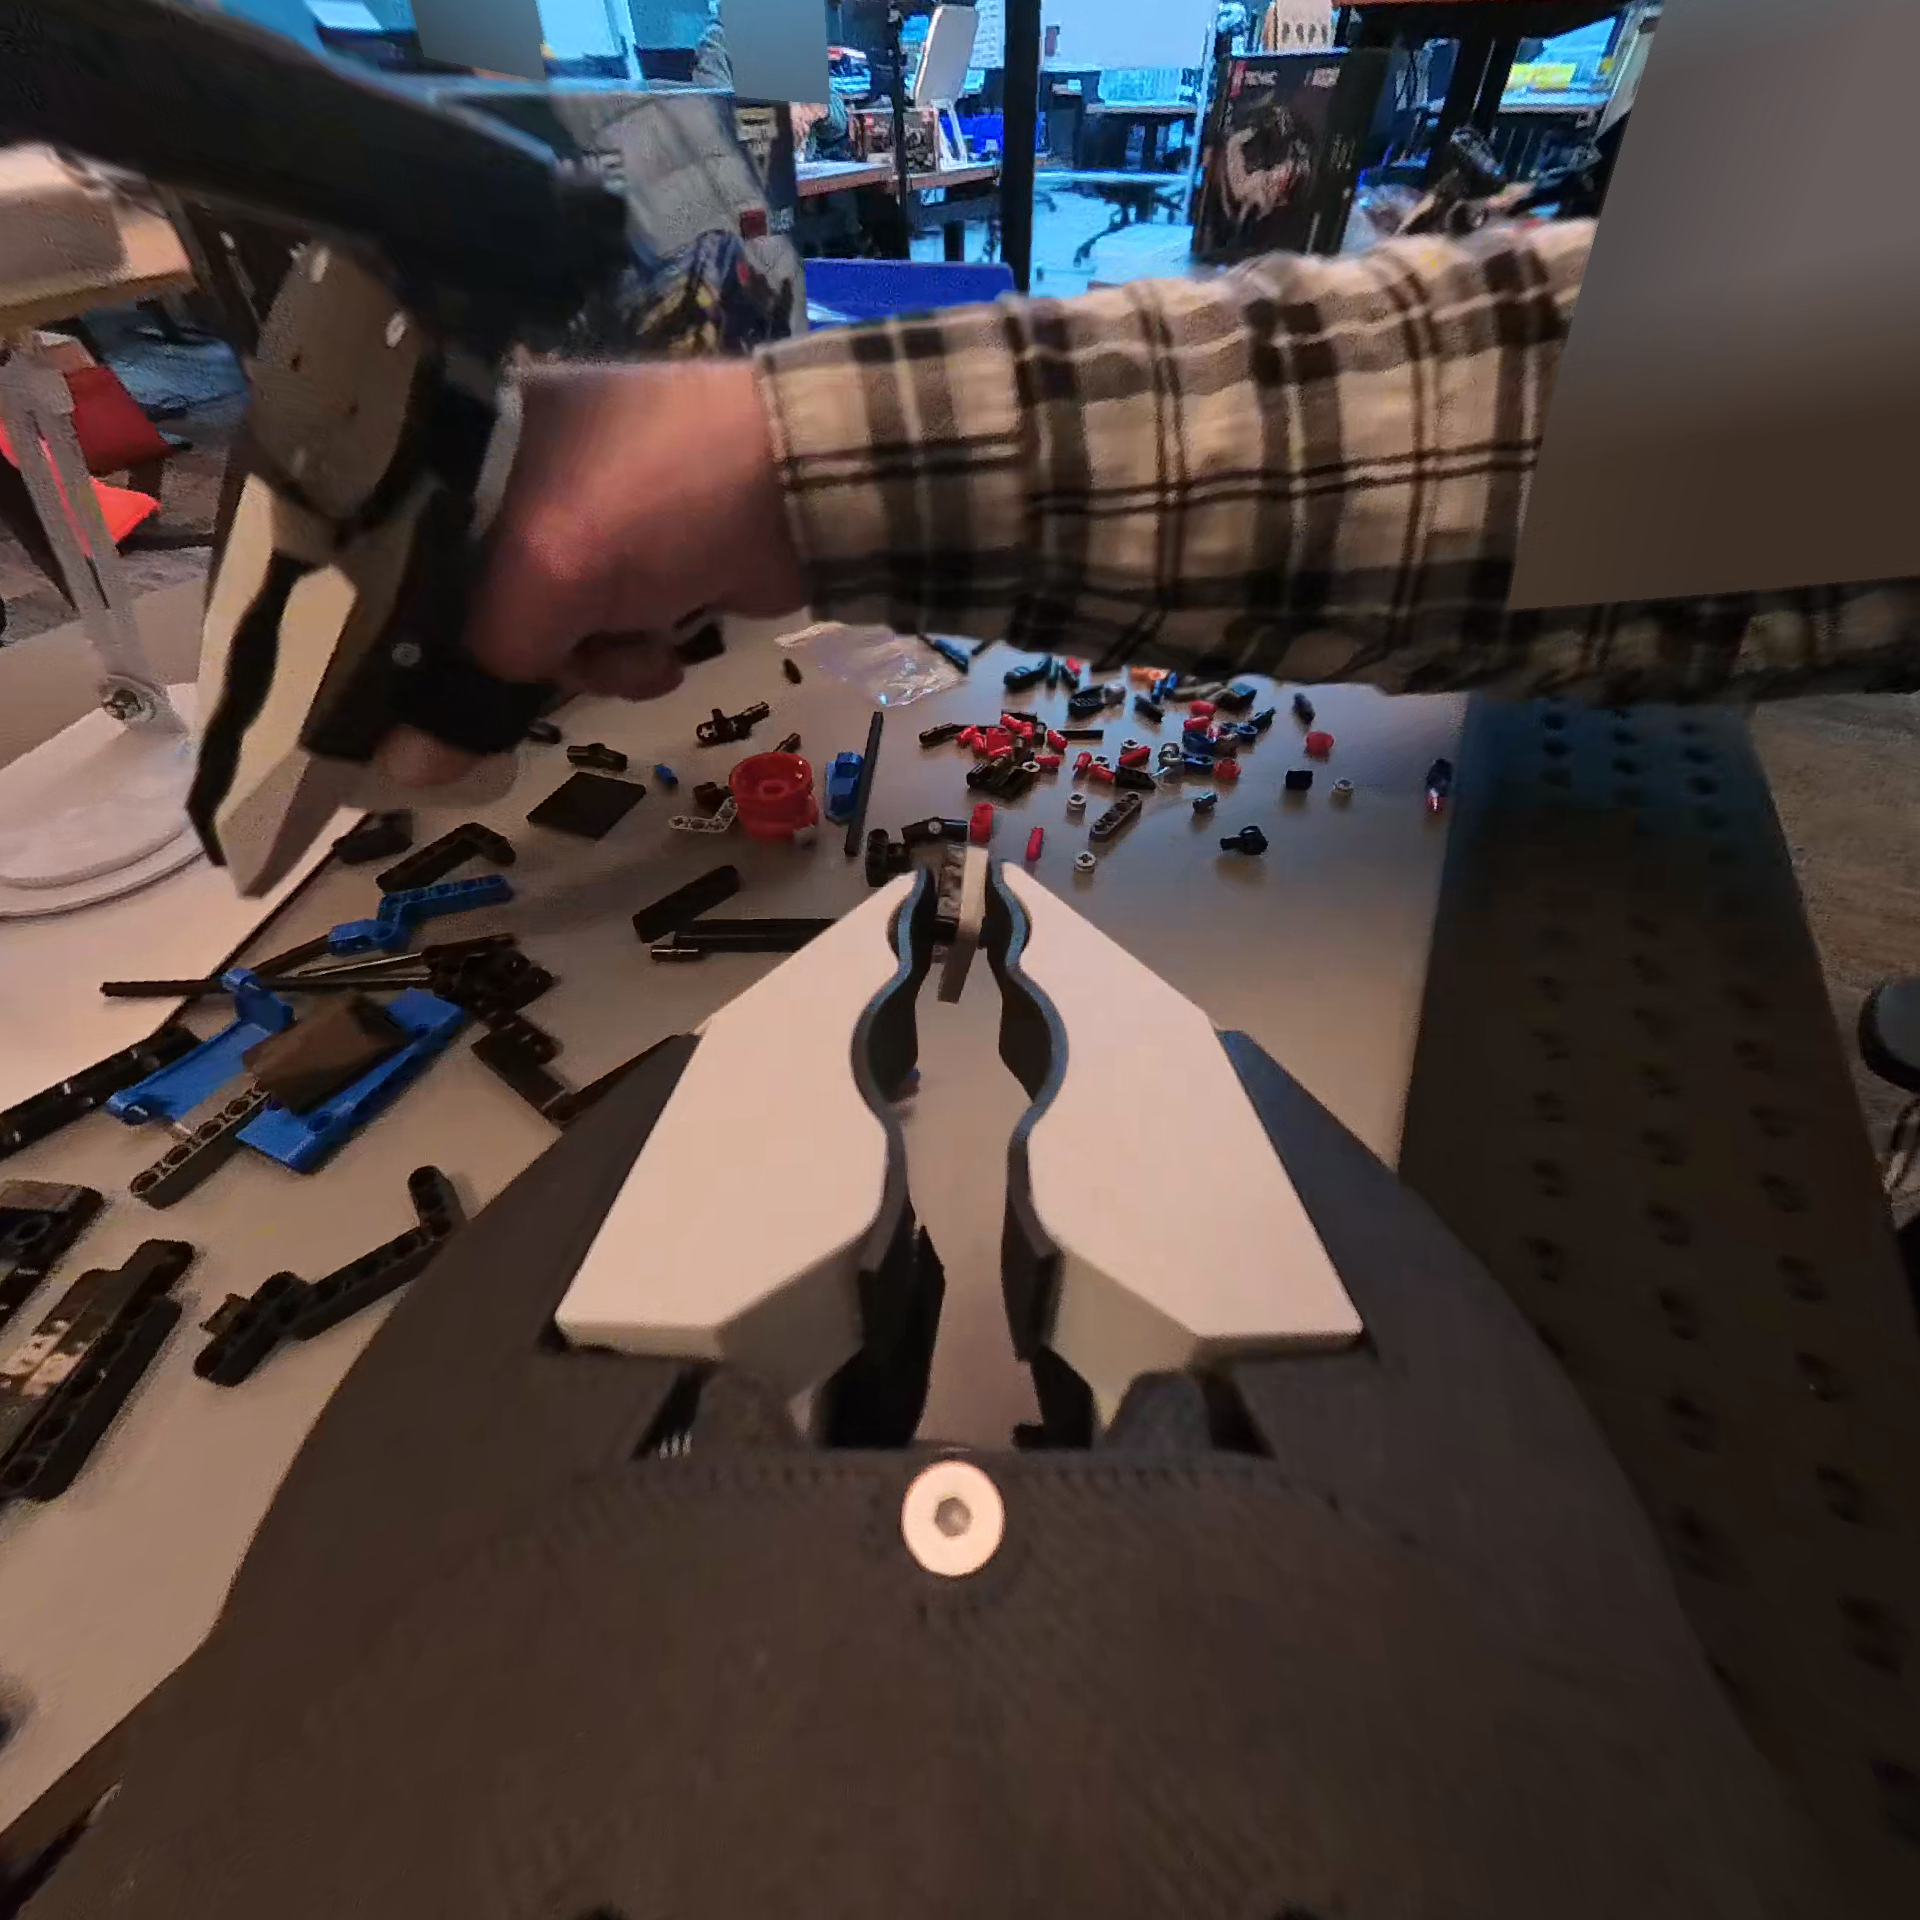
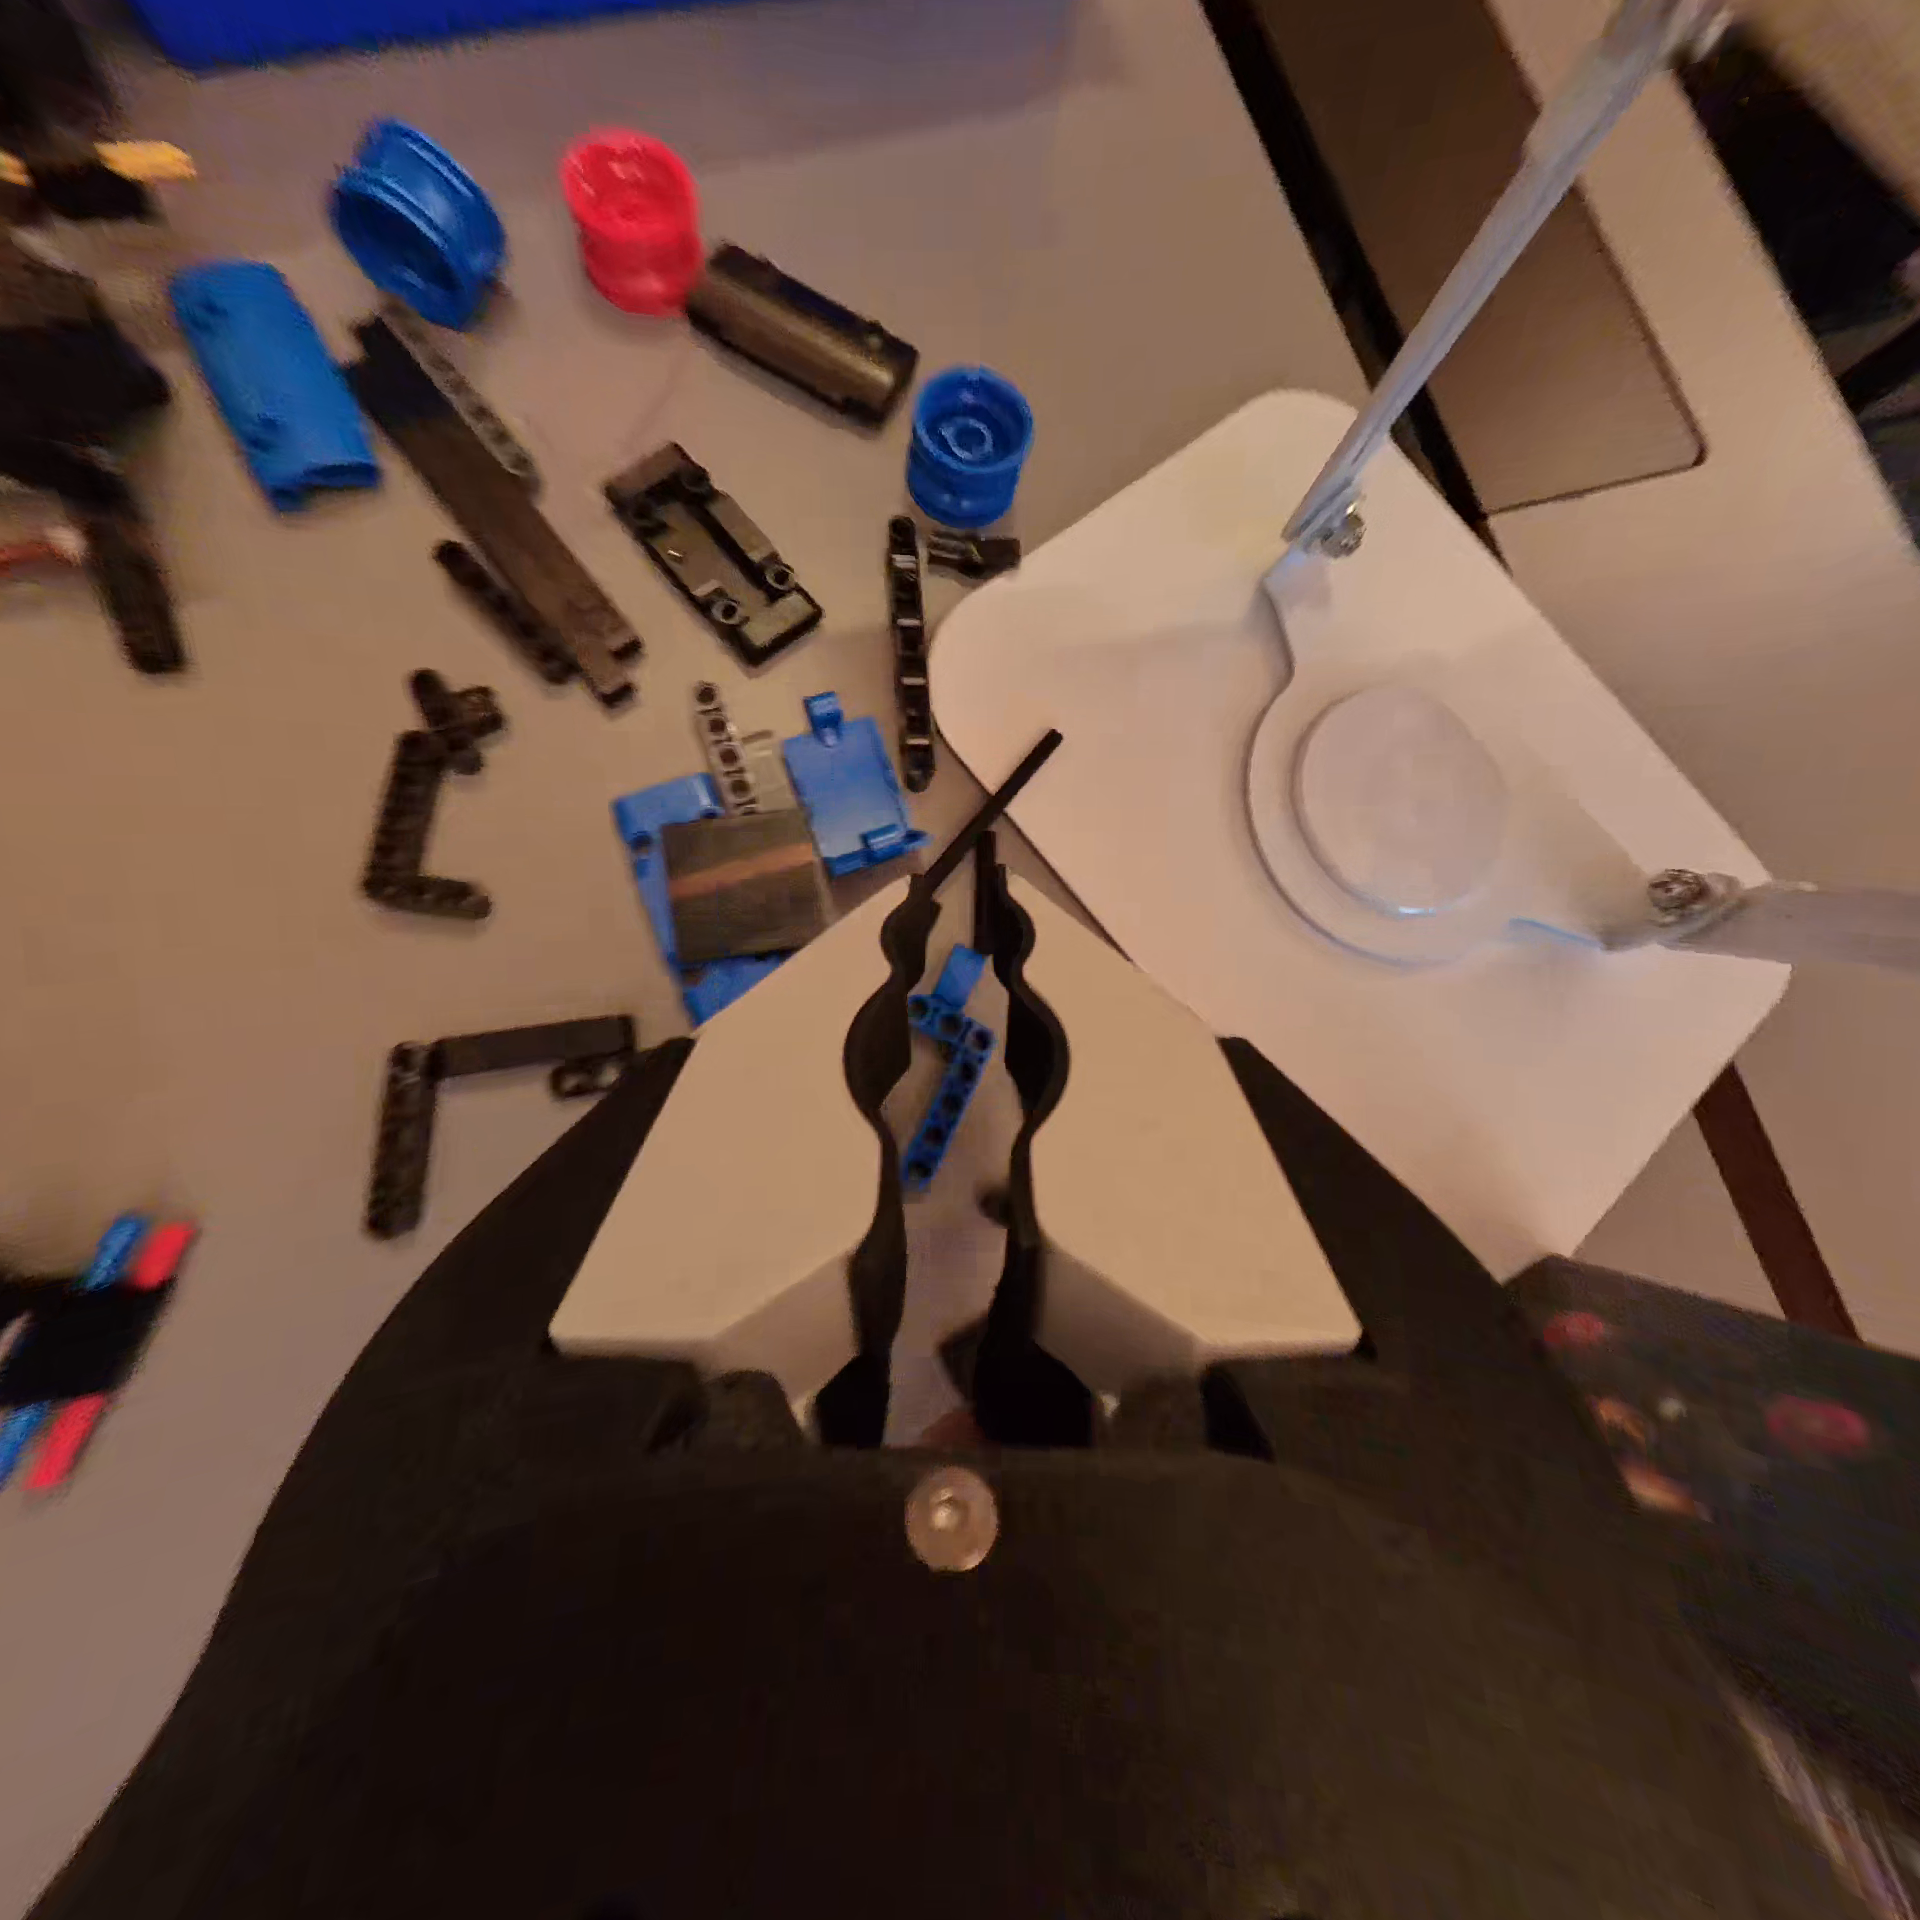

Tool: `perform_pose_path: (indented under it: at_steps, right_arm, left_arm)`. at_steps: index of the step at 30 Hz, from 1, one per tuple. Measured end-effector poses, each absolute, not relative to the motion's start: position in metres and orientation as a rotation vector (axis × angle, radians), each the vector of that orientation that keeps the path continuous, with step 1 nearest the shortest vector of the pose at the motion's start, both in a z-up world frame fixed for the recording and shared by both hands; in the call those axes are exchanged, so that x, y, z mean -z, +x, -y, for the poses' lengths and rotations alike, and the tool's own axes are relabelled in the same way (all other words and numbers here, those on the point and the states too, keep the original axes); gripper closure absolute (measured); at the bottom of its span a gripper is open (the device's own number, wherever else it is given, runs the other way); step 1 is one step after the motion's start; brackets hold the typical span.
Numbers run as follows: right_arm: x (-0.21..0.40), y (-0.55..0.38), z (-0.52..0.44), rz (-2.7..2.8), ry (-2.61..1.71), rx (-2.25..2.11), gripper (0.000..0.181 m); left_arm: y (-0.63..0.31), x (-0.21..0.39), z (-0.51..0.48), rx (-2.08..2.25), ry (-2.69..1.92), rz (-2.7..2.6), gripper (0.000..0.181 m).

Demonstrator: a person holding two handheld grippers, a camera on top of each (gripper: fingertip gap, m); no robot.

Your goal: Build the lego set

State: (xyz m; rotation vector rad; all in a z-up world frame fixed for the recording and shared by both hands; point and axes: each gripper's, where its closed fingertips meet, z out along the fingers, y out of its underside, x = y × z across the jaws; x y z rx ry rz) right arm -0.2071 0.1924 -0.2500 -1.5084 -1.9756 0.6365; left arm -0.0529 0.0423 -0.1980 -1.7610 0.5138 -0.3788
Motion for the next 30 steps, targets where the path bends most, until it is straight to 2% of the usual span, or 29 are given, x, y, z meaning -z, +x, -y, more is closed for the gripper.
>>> perform_pose_path:
  at_steps: [6,9,15,30]
  right_arm:
    - [0.287,-0.217,-0.200,2.050,-1.652,-0.592,0.172]
    - [0.289,-0.219,-0.200,2.041,-1.682,-0.632,0.180]
    - [0.287,-0.216,-0.203,2.007,-1.666,-0.658,0.181]
    - [0.193,-0.134,-0.173,1.760,-1.499,-0.894,0.181]
  left_arm:
    - [-0.055,0.195,-0.043,0.410,-1.758,-0.483,0.175]
    - [-0.054,0.194,-0.043,0.420,-1.755,-0.478,0.175]
    - [-0.055,0.193,-0.044,0.428,-1.752,-0.468,0.174]
    - [-0.057,0.202,-0.049,0.433,-1.788,-0.439,0.175]
